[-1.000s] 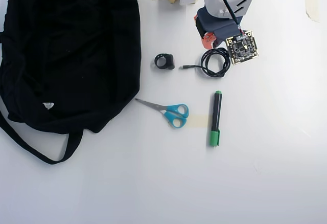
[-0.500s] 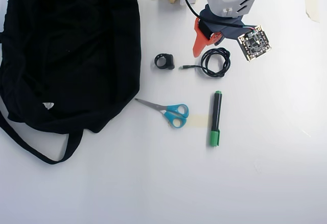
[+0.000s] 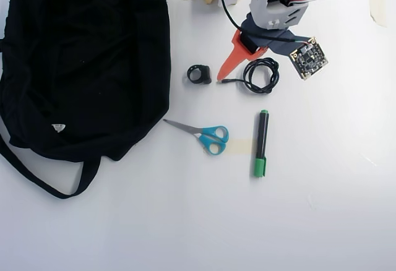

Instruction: Put the cable into the black bag

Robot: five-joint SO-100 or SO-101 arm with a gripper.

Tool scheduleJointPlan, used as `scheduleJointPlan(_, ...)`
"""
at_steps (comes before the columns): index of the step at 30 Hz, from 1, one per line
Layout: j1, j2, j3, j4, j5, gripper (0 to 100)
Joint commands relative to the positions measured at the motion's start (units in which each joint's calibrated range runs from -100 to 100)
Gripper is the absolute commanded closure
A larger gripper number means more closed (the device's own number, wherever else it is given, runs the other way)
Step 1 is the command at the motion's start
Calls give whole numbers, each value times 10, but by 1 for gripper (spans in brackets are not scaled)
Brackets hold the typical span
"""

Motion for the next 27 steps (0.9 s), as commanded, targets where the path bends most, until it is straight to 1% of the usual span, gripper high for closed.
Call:
scheduleJointPlan(1,-8,12,-5,-19,2,50)
scheduleJointPlan(9,-21,45,-5,-67,-3,51)
scheduleJointPlan(12,-35,63,-6,-67,-6,51)
scheduleJointPlan(20,-65,73,-6,-72,-40,51)
scheduleJointPlan(23,-76,73,0,-73,-44,51)
scheduleJointPlan(27,-82,73,39,-114,-44,51)
